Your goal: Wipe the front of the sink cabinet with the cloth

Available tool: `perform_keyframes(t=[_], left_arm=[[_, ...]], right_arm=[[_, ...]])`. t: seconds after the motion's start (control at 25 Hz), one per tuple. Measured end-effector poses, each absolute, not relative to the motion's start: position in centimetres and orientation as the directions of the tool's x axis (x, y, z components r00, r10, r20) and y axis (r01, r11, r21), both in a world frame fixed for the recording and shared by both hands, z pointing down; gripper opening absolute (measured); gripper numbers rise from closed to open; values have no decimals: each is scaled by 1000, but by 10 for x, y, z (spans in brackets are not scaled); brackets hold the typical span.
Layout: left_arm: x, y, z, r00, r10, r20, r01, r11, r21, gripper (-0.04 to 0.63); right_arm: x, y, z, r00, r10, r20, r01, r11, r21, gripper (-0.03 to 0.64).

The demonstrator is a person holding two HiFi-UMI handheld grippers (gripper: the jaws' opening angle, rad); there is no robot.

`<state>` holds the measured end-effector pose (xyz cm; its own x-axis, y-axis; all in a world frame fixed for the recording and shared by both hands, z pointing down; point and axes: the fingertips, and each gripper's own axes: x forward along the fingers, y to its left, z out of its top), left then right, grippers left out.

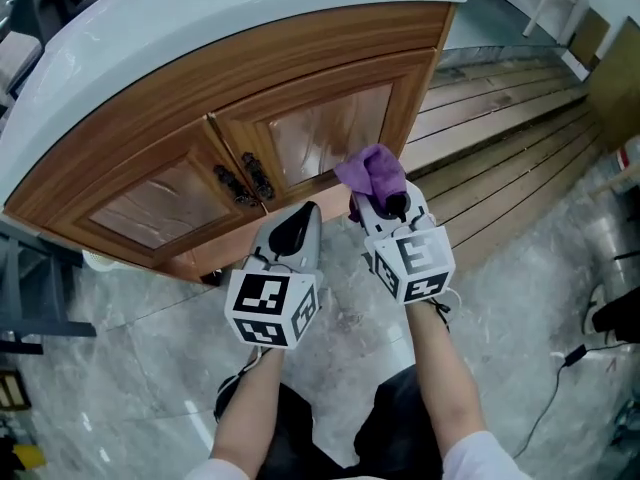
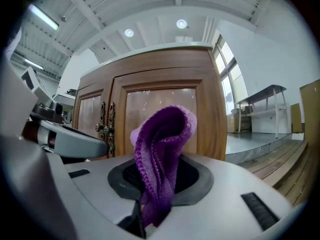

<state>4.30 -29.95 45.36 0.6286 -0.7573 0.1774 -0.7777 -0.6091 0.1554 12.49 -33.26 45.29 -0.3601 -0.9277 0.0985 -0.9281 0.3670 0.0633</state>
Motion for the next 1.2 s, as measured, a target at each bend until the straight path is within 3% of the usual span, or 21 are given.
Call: perform_keyframes(t=[0.28, 0.68, 1.2], left_arm=[[27, -270, 408, 597, -765, 240, -802, -557, 216, 6], [1, -221, 279, 525, -791, 314, -848, -452, 278, 6], [62, -114, 125, 452, -836, 311, -889, -390, 241, 6]], right_arm=[[94, -294, 402, -431, -884, 179, -899, 438, -2, 87], [54, -241, 268, -534, -809, 246, -845, 526, -103, 87], [100, -120, 118, -626, -747, 225, -778, 616, -122, 87]])
